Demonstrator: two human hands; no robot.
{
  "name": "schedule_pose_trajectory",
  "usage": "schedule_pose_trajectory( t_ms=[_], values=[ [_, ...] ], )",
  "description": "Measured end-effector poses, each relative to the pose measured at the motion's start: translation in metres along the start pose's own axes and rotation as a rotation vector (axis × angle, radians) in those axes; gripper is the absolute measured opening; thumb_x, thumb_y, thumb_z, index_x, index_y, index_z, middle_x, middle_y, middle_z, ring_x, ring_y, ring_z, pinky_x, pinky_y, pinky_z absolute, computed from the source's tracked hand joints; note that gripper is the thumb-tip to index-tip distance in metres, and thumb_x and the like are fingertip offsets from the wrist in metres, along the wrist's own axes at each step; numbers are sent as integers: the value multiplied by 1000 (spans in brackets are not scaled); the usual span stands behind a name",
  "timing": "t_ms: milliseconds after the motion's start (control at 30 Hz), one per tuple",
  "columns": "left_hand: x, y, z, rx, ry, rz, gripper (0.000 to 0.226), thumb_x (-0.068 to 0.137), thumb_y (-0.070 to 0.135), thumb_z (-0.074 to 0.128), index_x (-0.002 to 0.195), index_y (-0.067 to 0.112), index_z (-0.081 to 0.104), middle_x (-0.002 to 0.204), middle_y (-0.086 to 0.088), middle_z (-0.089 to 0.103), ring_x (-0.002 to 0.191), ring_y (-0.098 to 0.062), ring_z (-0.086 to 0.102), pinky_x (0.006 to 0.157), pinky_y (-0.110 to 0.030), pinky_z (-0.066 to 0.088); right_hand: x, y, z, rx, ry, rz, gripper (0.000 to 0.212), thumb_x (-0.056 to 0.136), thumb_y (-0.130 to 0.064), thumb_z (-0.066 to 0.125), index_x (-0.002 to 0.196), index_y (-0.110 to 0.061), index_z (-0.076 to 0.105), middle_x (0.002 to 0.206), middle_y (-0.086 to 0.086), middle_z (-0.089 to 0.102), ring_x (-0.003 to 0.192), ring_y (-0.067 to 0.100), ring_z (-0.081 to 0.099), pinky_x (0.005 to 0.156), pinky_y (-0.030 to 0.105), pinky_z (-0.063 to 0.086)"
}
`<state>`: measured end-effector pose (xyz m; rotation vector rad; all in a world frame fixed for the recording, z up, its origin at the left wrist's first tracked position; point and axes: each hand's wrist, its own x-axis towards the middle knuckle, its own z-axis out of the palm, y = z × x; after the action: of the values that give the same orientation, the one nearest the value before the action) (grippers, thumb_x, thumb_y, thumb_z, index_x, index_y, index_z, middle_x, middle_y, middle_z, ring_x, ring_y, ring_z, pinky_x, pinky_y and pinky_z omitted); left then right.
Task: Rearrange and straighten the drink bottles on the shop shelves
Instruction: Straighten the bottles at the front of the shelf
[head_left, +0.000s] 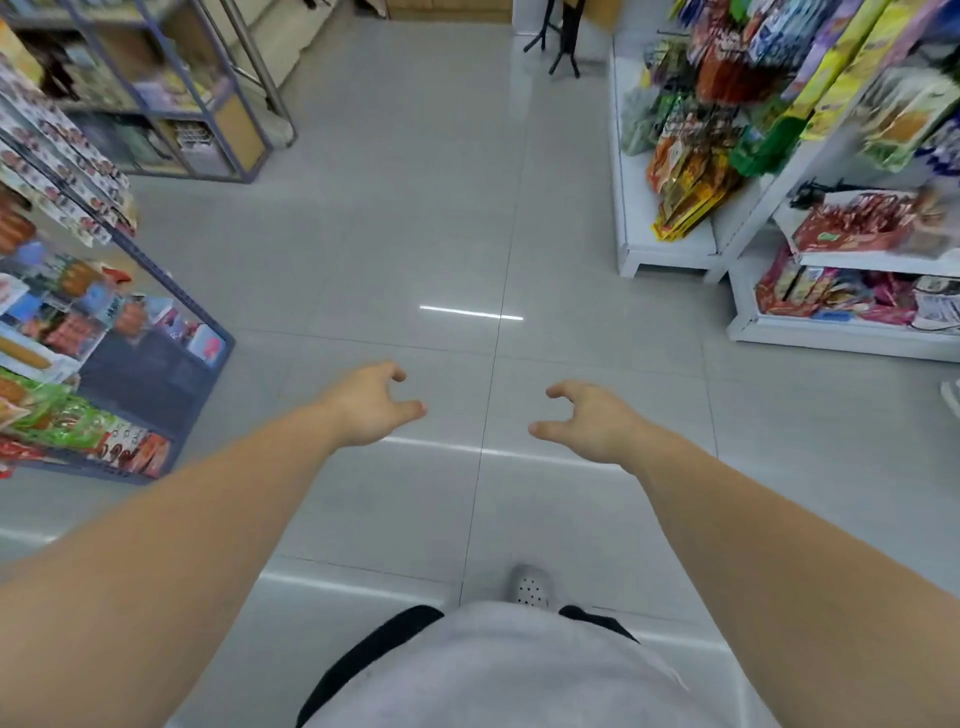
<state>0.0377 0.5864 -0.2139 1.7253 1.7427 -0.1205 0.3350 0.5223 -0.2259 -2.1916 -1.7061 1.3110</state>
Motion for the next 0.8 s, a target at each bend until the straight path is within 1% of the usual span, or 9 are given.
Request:
schedule_pose_trajectory(
  t_ms=[67, 133, 267, 400, 467, 533, 667, 733, 800],
  values=[
    [31, 17, -10, 62, 13, 6, 66, 87, 58, 70, 141, 25, 51, 138, -5, 58, 119, -28, 57, 95, -34, 44, 35, -3, -25, -53, -15, 14, 73, 88, -56, 72, 149, -27, 46, 154, 5, 45, 137, 28, 48, 110, 39, 42],
    [62, 32, -19, 109, 11, 30, 67, 88, 58, 69, 143, 24, 50, 141, -6, 56, 125, -30, 56, 100, -36, 45, 69, -8, -47, -84, -27, 19, 72, 88, -56, 71, 149, -27, 46, 152, 5, 47, 135, 28, 50, 108, 39, 43],
    [132, 48, -39, 244, -67, 86, 72, 89, 59, 66, 148, 24, 44, 144, -8, 51, 130, -31, 52, 104, -40, 46, 139, -26, -80, -157, -77, 1, 71, 88, -58, 70, 149, -28, 47, 153, 5, 45, 134, 28, 50, 109, 39, 43],
    [222, 54, -70, 200, -87, 87, 71, 89, 60, 66, 146, 25, 46, 142, -7, 52, 127, -29, 53, 102, -39, 46, 226, -48, -114, -231, -93, 29, 71, 90, -58, 68, 149, -26, 46, 151, 6, 45, 133, 29, 50, 108, 39, 43],
    [273, 55, -91, 197, -114, 96, 71, 89, 60, 66, 147, 25, 46, 141, -7, 52, 126, -29, 53, 104, -41, 46, 270, -63, -132, -246, -99, 52, 71, 90, -58, 68, 149, -27, 46, 151, 7, 44, 133, 30, 49, 109, 40, 43],
    [323, 57, -118, 211, -144, 99, 71, 89, 60, 65, 147, 25, 46, 145, -7, 50, 129, -30, 51, 105, -41, 45, 310, -80, -151, -242, -108, 83, 71, 90, -58, 68, 149, -27, 45, 153, 7, 42, 135, 29, 48, 109, 40, 42],
    [415, 65, -177, 200, -216, 88, 70, 90, 61, 64, 147, 24, 46, 146, -8, 48, 129, -30, 51, 95, -34, 41, 382, -119, -191, -190, -112, 140, 70, 90, -59, 67, 149, -27, 45, 154, 8, 43, 136, 28, 47, 109, 37, 41],
    [456, 72, -202, 195, -240, 85, 70, 90, 61, 64, 147, 24, 46, 146, -7, 49, 129, -29, 51, 95, -33, 42, 416, -137, -212, -163, -109, 158, 70, 90, -58, 68, 149, -26, 46, 152, 8, 45, 134, 27, 50, 106, 35, 42],
    [495, 80, -223, 156, -249, 68, 70, 89, 61, 64, 146, 25, 47, 145, -6, 50, 128, -29, 52, 98, -34, 43, 449, -151, -230, -123, -97, 162, 68, 90, -57, 69, 147, -26, 48, 149, 8, 48, 127, 27, 55, 98, 32, 43]
  ],
)
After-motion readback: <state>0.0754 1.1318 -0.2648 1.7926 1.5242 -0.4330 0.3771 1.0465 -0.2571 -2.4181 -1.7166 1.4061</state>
